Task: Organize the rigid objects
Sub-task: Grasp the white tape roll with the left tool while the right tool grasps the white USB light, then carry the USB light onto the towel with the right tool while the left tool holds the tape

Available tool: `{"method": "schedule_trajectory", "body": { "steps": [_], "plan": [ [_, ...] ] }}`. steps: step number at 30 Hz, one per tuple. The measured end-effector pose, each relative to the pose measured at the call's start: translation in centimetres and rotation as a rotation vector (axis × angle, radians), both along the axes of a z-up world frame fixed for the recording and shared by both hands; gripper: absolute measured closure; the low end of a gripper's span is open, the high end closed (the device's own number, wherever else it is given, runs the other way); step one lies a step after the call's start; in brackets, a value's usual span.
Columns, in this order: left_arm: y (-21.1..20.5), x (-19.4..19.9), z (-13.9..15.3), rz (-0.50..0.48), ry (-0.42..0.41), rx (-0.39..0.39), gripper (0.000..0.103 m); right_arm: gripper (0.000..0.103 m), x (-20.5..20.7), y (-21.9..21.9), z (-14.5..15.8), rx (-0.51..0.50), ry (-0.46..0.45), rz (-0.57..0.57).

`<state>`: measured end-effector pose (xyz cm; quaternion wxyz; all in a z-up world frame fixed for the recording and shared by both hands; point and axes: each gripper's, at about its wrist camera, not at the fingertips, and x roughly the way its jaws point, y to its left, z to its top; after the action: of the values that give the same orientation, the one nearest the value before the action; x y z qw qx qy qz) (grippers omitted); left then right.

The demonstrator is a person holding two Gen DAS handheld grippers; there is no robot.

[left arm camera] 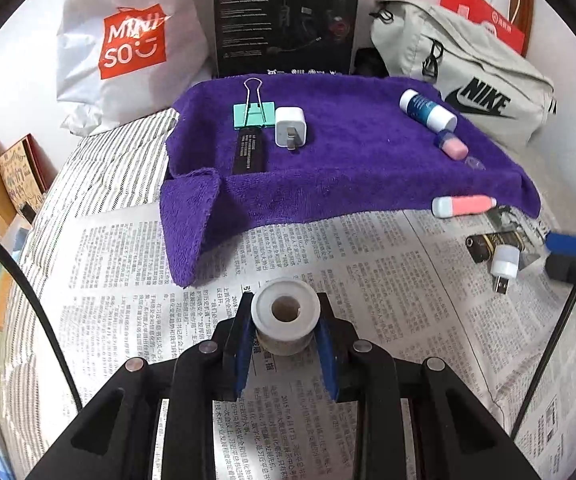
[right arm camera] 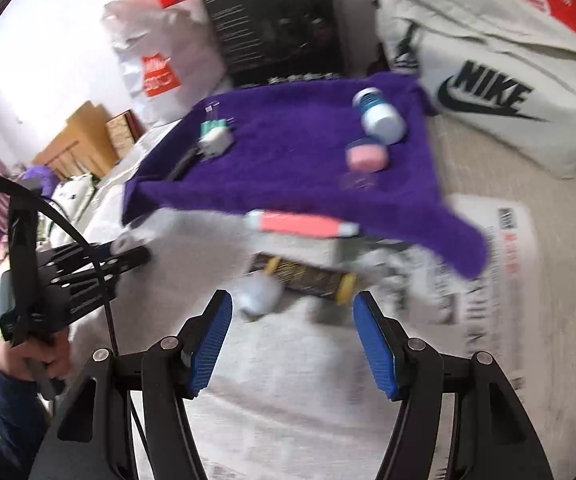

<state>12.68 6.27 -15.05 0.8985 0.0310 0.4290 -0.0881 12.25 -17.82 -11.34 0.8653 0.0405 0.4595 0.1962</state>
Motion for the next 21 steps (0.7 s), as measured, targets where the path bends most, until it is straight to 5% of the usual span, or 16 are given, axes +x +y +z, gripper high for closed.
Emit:
{"method": "schedule_trajectory", "body": {
  "steps": [10, 14, 21],
  "plan": [
    [0.3, -0.6, -0.1, -0.011, -0.029, -0.021, 0.076, 0.057, 1.6, 2.8, -2.4, -0.043, 0.030, -0.025],
    [0.6, -0.7, 0.0, -0.013, -0.030, -0.033, 0.076, 0.074, 1.8, 3.9, -2.7, -0.103, -0.003, -0.015],
    [0.6, -0.7, 0.0, -0.012, -0.031, -0.033, 0.076, 0.074, 0.4, 2.8, -1.7, -0.200, -0.052, -0.012]
  ]
}}
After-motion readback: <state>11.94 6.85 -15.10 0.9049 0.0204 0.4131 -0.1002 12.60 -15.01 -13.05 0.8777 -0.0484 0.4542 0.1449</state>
